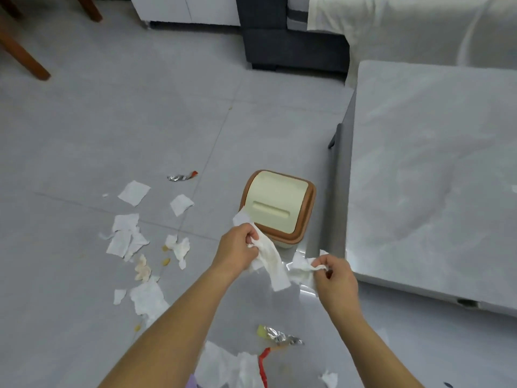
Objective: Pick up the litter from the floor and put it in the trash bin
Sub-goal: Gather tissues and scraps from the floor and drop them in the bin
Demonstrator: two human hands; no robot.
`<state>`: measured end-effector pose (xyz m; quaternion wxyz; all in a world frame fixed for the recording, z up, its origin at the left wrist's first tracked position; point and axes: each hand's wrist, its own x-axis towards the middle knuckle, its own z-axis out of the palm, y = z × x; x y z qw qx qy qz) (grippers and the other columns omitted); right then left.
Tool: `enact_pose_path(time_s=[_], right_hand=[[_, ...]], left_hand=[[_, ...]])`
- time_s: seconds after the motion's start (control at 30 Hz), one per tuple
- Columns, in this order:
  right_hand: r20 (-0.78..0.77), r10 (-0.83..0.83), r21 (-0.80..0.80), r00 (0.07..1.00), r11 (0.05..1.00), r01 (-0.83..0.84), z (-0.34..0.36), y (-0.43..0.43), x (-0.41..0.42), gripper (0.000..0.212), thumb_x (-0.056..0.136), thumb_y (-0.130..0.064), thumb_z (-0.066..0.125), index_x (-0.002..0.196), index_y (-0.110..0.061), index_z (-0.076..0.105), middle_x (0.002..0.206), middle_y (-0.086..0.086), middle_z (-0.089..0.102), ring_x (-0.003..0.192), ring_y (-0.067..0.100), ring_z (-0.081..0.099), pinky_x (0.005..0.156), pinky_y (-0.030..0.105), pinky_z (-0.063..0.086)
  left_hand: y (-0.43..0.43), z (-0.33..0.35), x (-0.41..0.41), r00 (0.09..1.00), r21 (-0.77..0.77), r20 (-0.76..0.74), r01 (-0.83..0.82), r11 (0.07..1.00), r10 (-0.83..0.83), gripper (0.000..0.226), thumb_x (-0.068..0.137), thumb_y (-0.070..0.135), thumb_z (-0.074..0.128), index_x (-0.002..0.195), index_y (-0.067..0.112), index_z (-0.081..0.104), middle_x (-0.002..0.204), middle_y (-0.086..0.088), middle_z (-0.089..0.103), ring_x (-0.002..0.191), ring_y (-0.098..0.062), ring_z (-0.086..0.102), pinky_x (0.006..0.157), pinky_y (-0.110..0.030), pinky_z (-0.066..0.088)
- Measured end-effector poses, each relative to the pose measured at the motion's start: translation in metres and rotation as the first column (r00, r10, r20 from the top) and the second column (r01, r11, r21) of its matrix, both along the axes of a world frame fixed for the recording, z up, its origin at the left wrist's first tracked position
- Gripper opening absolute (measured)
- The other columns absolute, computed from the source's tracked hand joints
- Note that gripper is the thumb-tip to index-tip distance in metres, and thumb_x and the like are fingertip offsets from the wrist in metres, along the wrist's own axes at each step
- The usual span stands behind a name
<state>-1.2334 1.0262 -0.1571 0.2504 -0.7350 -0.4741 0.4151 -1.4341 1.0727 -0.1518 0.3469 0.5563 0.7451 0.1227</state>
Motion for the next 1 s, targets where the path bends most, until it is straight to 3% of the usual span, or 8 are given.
enact_pose_path(time_s=[0.2,0.3,0.43,0.57,0.67,0.8,0.87,1.0], right_hand=[[0.101,-0.159,0.041,0.982,0.987,0.156,-0.05,0.052,-0.044,0.021,0.084,-0.003,0.051,0.073,-0.018,0.061,0.08,-0.004,0.051,0.07,0.015,0.051,0.053,0.015,0.034],[0.085,-0.189,0.038,0.978,0.982,0.186,-0.084,0.076,-0.061,0.017,0.083,-0.004,0.049,0.081,-0.009,0.065,0.091,0.007,0.063,0.073,0.017,0.057,0.057,0.022,0.041],[0.09,-0.063,0.053,0.994,0.997,0.058,-0.122,0.1,-0.082,0.029,0.082,-0.005,0.049,0.107,-0.009,0.063,0.116,0.01,0.05,0.096,0.02,0.053,0.081,0.019,0.037],[0.134,0.051,0.023,0.99,0.998,-0.054,-0.153,0.112,-0.094,0.038,0.085,-0.004,0.046,0.122,-0.009,0.053,0.123,0.008,0.04,0.107,0.022,0.048,0.082,0.017,0.032],[0.147,0.088,-0.047,0.985,0.996,-0.082,-0.169,0.12,-0.095,0.04,0.085,-0.005,0.045,0.124,-0.006,0.051,0.126,0.01,0.04,0.112,0.025,0.046,0.084,0.02,0.032],[0.181,0.165,-0.096,0.969,0.984,-0.149,-0.177,0.131,-0.095,0.053,0.082,-0.001,0.042,0.134,-0.013,0.041,0.138,0.011,0.039,0.121,0.029,0.045,0.088,0.028,0.036],[0.195,0.177,-0.079,0.965,0.983,-0.165,-0.177,0.135,-0.095,0.055,0.081,0.0,0.043,0.134,-0.015,0.041,0.14,0.011,0.041,0.124,0.028,0.043,0.087,0.027,0.034],[0.21,0.158,-0.046,0.965,0.987,-0.151,-0.17,0.133,-0.092,0.051,0.081,0.003,0.042,0.129,-0.013,0.048,0.137,0.009,0.047,0.124,0.027,0.045,0.095,0.03,0.037]], left_hand=[[0.066,-0.067,-0.028,0.98,-0.014,0.072,0.185,0.983,-0.184,0.019,0.078,0.005,0.057,0.082,0.023,0.053,0.077,0.005,0.053,0.066,-0.005,0.048,0.048,-0.005,0.035],[0.094,-0.099,-0.023,0.979,0.036,0.114,0.167,0.985,-0.17,0.018,0.075,0.002,0.056,0.085,0.016,0.056,0.076,0.004,0.051,0.068,-0.01,0.048,0.051,-0.002,0.037],[0.12,-0.139,-0.017,0.987,0.058,0.12,0.099,0.993,-0.105,0.019,0.075,0.003,0.056,0.089,0.016,0.058,0.079,0.002,0.054,0.071,-0.013,0.05,0.055,-0.013,0.035],[0.135,-0.172,-0.012,0.982,0.056,0.123,0.137,0.989,-0.143,0.017,0.077,0.003,0.057,0.087,0.016,0.056,0.081,0.0,0.055,0.074,-0.012,0.049,0.055,-0.002,0.034],[0.136,-0.19,-0.012,0.982,0.007,0.104,0.16,0.987,-0.159,0.016,0.079,0.004,0.055,0.093,0.012,0.059,0.092,-0.005,0.063,0.08,-0.014,0.051,0.06,-0.009,0.031],[0.137,-0.206,-0.015,0.975,-0.057,0.191,0.131,0.99,-0.118,0.034,0.076,0.007,0.058,0.11,0.014,0.058,0.115,-0.009,0.059,0.101,-0.023,0.058,0.092,-0.031,0.048],[0.141,-0.204,-0.018,0.962,-0.096,0.251,0.136,0.986,-0.109,0.041,0.078,0.006,0.058,0.118,0.016,0.054,0.124,-0.011,0.054,0.109,-0.026,0.057,0.099,-0.039,0.047],[0.144,-0.188,-0.027,0.953,-0.004,0.145,0.269,0.963,-0.266,0.031,0.084,0.008,0.054,0.115,0.014,0.058,0.119,-0.005,0.06,0.109,-0.021,0.056,0.093,-0.029,0.044]])
